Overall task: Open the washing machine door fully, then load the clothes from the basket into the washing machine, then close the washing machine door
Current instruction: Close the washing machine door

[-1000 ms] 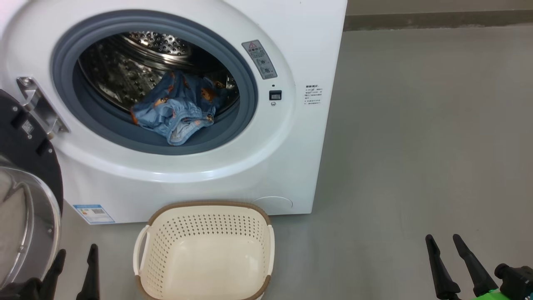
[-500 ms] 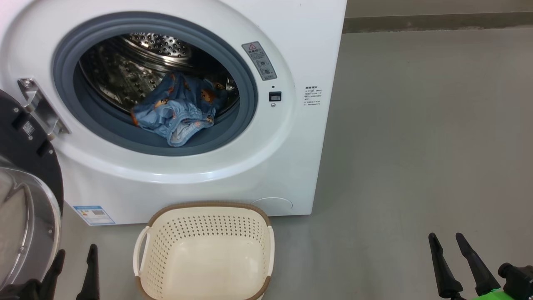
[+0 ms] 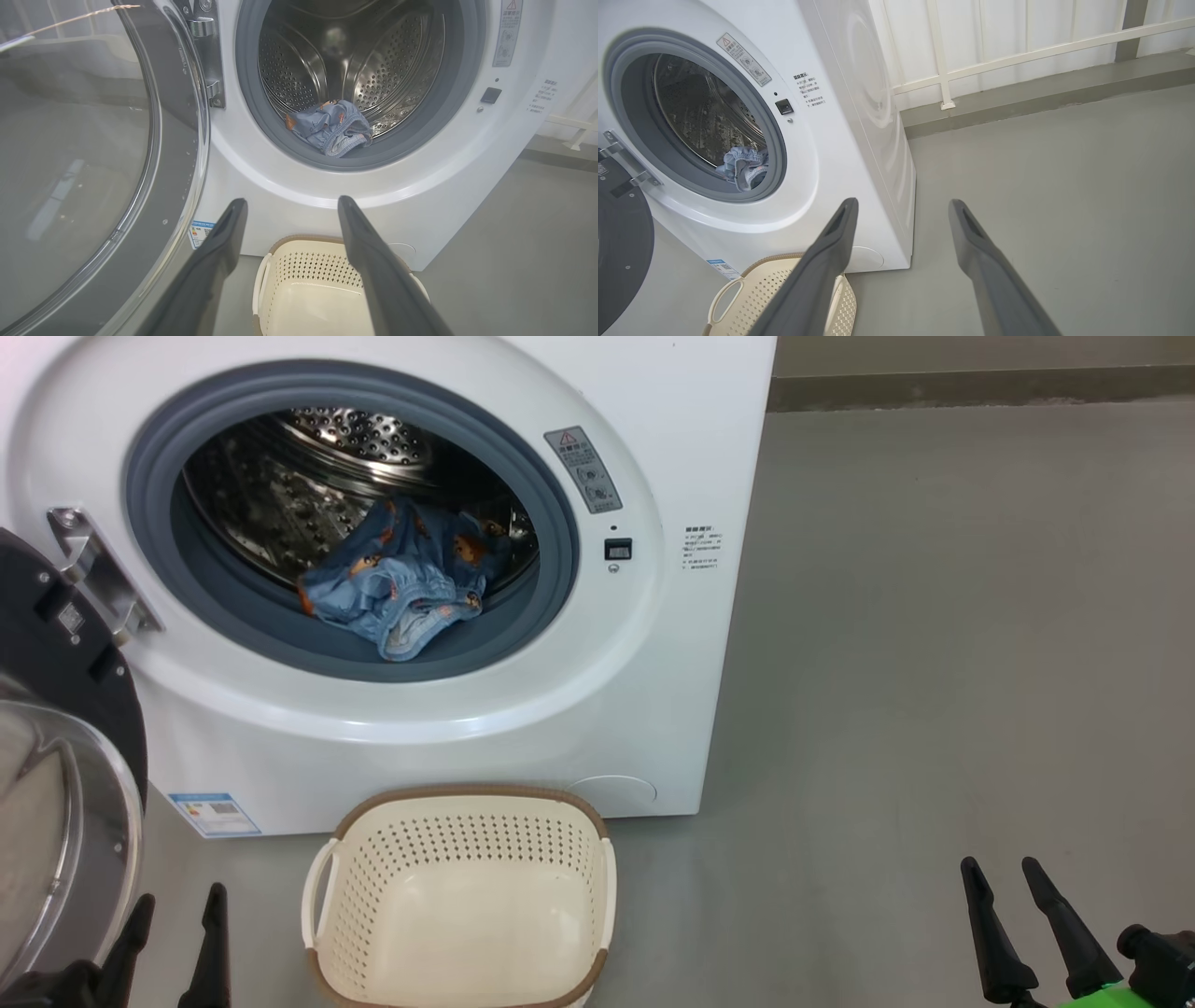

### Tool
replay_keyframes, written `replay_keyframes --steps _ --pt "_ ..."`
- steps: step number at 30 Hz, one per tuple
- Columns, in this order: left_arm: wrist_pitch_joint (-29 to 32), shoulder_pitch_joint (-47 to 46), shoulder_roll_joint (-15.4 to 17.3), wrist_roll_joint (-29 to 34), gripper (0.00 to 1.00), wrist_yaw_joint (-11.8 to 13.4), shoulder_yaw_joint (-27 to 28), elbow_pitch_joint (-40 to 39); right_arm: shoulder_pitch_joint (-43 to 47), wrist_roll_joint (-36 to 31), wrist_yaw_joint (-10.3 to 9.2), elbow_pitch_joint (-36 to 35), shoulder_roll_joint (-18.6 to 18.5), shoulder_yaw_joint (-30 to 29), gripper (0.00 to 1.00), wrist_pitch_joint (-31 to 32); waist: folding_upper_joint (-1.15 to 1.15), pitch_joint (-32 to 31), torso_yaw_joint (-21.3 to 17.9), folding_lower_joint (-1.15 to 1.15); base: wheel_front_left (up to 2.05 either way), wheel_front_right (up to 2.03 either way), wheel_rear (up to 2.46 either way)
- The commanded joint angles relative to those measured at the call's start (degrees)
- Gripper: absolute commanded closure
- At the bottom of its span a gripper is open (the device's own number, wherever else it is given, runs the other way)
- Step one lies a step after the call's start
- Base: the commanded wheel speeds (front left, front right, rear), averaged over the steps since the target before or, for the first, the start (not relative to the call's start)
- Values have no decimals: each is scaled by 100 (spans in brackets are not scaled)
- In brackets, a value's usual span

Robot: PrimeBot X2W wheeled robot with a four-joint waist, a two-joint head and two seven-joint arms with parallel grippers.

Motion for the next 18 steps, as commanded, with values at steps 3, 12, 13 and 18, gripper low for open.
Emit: replay_keyframes --steps 3,12,13,18 --pt "-37 -124 152 -34 0 -8 209 -159 1 5 9 -150 -101 116 0 -45 0 -9 4 0 -121 121 0" --pt "-37 -69 171 -33 0 -8 204 -318 12 17 9 -156 -114 116 0 -45 0 -27 29 0 -108 108 0" --pt "-37 -70 172 -25 0 -8 198 -320 13 19 9 -156 -114 114 0 -45 0 -28 34 0 -39 39 0" --pt "-37 -81 156 -10 0 -8 167 -319 18 24 9 -156 -112 124 0 -45 0 -36 54 0 -7 7 0"
